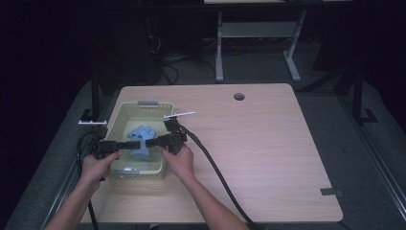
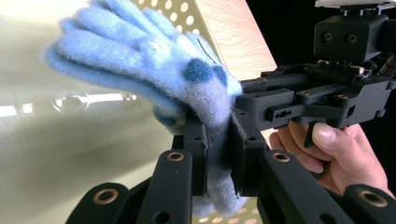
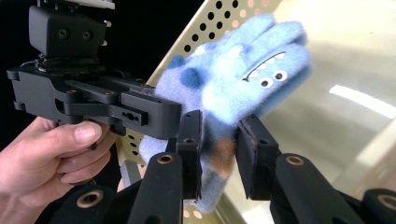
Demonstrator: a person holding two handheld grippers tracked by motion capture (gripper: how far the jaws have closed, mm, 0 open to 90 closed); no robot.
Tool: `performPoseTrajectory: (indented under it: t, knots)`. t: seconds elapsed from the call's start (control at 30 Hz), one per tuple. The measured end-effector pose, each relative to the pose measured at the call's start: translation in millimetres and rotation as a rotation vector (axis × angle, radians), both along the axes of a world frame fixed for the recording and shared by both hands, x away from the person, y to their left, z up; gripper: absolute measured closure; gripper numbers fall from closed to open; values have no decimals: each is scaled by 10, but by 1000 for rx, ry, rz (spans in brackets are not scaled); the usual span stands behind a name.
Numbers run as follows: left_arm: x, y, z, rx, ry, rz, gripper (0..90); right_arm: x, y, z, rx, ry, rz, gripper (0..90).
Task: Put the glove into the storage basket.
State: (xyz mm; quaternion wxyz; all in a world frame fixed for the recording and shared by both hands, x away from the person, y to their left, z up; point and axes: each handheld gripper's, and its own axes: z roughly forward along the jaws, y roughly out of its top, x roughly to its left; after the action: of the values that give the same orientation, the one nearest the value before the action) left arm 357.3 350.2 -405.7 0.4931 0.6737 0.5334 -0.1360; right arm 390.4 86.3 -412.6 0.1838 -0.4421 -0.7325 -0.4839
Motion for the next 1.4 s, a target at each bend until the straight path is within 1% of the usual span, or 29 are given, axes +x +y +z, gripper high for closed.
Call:
performPoseTrajectory:
  t: [0.1, 0.2, 0.33, 0.47, 0.5, 0.63, 0.67, 0.7, 0.73, 0.77, 0.83, 0.9, 0.93, 0.97, 1.0, 1.03, 1.1, 1.17, 1.2, 1.23, 1.27, 1.3, 1.33, 1.37, 1.4]
  knots:
    - [5, 1, -10, 8, 9, 5, 785, 4, -25, -8, -6, 10, -3, 718]
    - [13, -1, -18, 29, 19, 10, 785, 4, -56, -4, -9, 7, -10, 718]
    - [27, -18, -39, 84, 30, 11, 785, -2, -103, 22, -1, 5, -23, 718]
    - [55, -47, -64, 116, 52, 6, 783, -14, -145, 54, 7, -7, -23, 718]
    - [63, -58, -65, 131, 58, 7, 783, -17, -153, 61, 8, -14, -22, 718]
    - [110, -98, -39, 217, 65, -2, 778, -32, -188, 88, 11, -19, -21, 717]
    - [126, -116, -31, 234, 76, -3, 777, -35, -196, 94, 15, -16, -21, 716]
    - [138, -124, -32, 243, 83, -9, 773, -37, -206, 96, 20, -19, -21, 712]
    - [149, -142, -36, 242, 99, -11, 770, -40, -213, 100, 24, -16, -18, 708]
    - [166, -158, -48, 254, 113, -22, 767, -40, -220, 102, 25, -17, -15, 706]
    - [192, -198, -55, 309, 127, -31, 764, -51, -237, 118, 26, -14, -14, 706]
    - [224, -233, -83, 343, 159, -33, 758, -61, -257, 125, 33, -21, -8, 706]
    - [236, -249, -93, 380, 171, -32, 756, -69, -267, 133, 34, -19, -10, 706]
    - [249, -256, -99, 407, 178, -37, 754, -74, -278, 137, 39, -28, -14, 705]
    - [259, -269, -101, 418, 184, -36, 751, -77, -295, 142, 39, -38, -13, 704]
    - [265, -286, -103, 420, 194, -25, 748, -82, -313, 150, 41, -39, -13, 704]
    - [288, -292, -113, 453, 207, -18, 727, -88, -358, 167, 43, -47, -19, 704]
    - [300, -285, -117, 462, 217, -4, 691, -89, -409, 182, 48, -47, -26, 703]
    - [302, -276, -112, 481, 213, -5, 664, -89, -433, 193, 51, -49, -29, 704]
    - [301, -272, -107, 479, 214, 0, 642, -90, -460, 203, 53, -51, -30, 704]
    - [300, -258, -98, 467, 214, 5, 627, -92, -483, 216, 60, -51, -32, 703]
    - [298, -255, -92, 460, 209, 15, 610, -93, -508, 229, 64, -57, -34, 702]
    - [296, -245, -75, 461, 200, 24, 597, -95, -522, 240, 64, -59, -34, 700]
    - [293, -240, -57, 450, 196, 40, 591, -93, -536, 246, 65, -67, -36, 700]
    - [295, -223, -40, 443, 194, 42, 585, -97, -546, 256, 67, -65, -39, 700]
